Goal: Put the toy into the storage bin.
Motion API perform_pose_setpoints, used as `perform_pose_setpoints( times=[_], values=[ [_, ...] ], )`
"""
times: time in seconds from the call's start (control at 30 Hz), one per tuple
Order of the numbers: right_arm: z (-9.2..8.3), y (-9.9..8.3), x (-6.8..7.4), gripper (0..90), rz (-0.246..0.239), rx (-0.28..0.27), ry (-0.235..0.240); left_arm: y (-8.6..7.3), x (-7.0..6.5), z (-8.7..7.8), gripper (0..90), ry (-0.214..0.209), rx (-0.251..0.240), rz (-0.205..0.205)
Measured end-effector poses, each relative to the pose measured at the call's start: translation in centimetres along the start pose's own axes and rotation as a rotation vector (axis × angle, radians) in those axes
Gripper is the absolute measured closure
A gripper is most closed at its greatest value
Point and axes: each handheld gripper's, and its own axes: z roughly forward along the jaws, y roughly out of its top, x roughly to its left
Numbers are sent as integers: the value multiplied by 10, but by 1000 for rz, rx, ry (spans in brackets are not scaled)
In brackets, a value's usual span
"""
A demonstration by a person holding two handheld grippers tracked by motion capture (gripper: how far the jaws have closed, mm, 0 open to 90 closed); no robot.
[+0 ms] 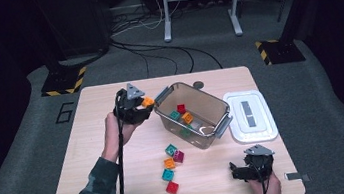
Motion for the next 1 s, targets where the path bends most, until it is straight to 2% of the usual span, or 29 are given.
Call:
perform_pose_setpoints(
  times=[0.13, 0.3, 0.5, 0.73, 1.0],
  values=[
    [0, 0, 0, 9, 0, 0, 0, 11, -2, 9, 583, -5, 3, 15],
    [0, 0, 0, 9, 0, 0, 0, 21, -3, 26, 582, -50, 19, 8],
    [0, 0, 0, 9, 1, 0, 0, 29, -5, 46, 582, -59, 49, 29],
    [0, 0, 0, 9, 0, 1, 0, 33, -6, 68, 581, -90, 79, 37],
    [0, 0, 0, 9, 0, 0, 0, 32, -7, 85, 580, -101, 104, 36]
  ],
)
